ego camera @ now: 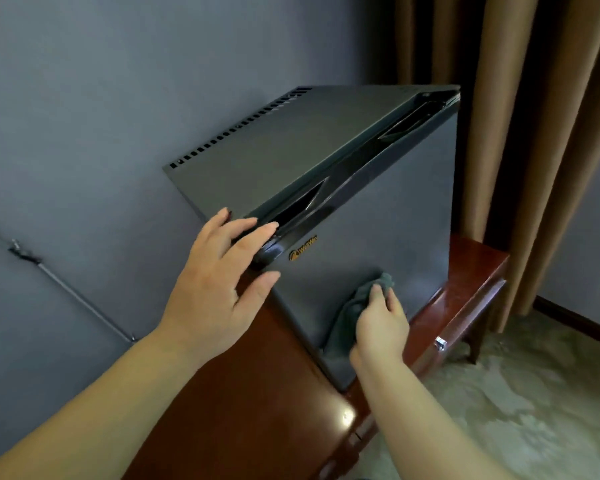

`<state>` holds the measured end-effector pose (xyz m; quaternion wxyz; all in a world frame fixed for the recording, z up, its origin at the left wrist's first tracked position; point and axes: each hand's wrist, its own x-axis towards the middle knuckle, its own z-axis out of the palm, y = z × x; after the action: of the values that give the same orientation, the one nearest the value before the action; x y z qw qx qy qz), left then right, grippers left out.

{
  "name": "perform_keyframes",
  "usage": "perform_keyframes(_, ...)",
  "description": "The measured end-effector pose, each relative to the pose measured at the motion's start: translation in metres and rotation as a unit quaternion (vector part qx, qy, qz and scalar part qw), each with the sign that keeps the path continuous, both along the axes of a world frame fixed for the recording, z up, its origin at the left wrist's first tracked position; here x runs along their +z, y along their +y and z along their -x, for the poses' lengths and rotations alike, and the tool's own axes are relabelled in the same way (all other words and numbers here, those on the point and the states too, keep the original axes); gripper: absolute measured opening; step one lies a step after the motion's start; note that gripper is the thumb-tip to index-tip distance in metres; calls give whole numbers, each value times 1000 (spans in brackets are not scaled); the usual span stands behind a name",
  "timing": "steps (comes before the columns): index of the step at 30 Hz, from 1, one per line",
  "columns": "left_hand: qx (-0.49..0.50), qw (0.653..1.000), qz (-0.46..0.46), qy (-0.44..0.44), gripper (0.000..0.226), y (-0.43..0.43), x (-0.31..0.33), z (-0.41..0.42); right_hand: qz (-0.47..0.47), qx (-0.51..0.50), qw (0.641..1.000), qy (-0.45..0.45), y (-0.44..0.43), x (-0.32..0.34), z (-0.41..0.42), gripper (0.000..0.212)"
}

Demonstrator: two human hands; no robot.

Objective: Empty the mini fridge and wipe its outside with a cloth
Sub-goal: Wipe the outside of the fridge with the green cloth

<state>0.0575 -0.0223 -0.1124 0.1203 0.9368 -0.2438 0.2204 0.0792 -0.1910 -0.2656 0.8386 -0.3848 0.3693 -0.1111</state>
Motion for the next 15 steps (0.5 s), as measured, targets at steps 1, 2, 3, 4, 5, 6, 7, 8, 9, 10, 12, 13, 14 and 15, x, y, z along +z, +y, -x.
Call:
perform_keyframes(1,17,1000,1,8,51,-4,-2,3,31,22,999,-30,2,9,5,41)
perform_keyframes(2,31,999,1,12,54,-8,-3,5,80,54,993,-69,4,21,10,41)
perform_keyframes(3,40,999,-2,9,56,-9,-3,5,129,90,982,-106,8,30,16,42)
perform_keyframes(4,44,999,-9,6,57,-10,-4,5,163,118,971,-128,12,31,21,44)
perform_keyframes(5,48,999,-15,7,57,-11,-4,5,188,133,964,-134,15,29,25,44)
perform_keyframes(6,52,998,-16,13,57,-11,-3,6,185,132,966,-124,16,24,27,44)
perform_keyframes(7,55,998,-16,20,58,-12,-2,7,158,119,975,-104,15,21,29,43)
perform_keyframes(8,56,998,-15,22,58,-12,-2,8,127,102,984,-79,13,17,29,40)
perform_keyframes(9,55,998,-16,22,57,-11,-2,8,119,90,987,-61,11,17,29,36)
perform_keyframes(10,51,998,-20,19,56,-10,-2,7,133,81,986,-65,10,22,29,30)
perform_keyframes(12,36,999,-38,9,55,-5,-2,4,190,75,970,-133,14,40,29,26)
perform_keyframes(13,28,999,-46,6,57,-3,-2,2,222,84,954,-182,18,52,31,27)
perform_keyframes(14,20,998,-53,4,58,0,-1,1,258,98,934,-226,23,60,32,28)
perform_keyframes(15,11,998,-57,0,59,2,-1,-2,297,112,914,-252,29,64,35,30)
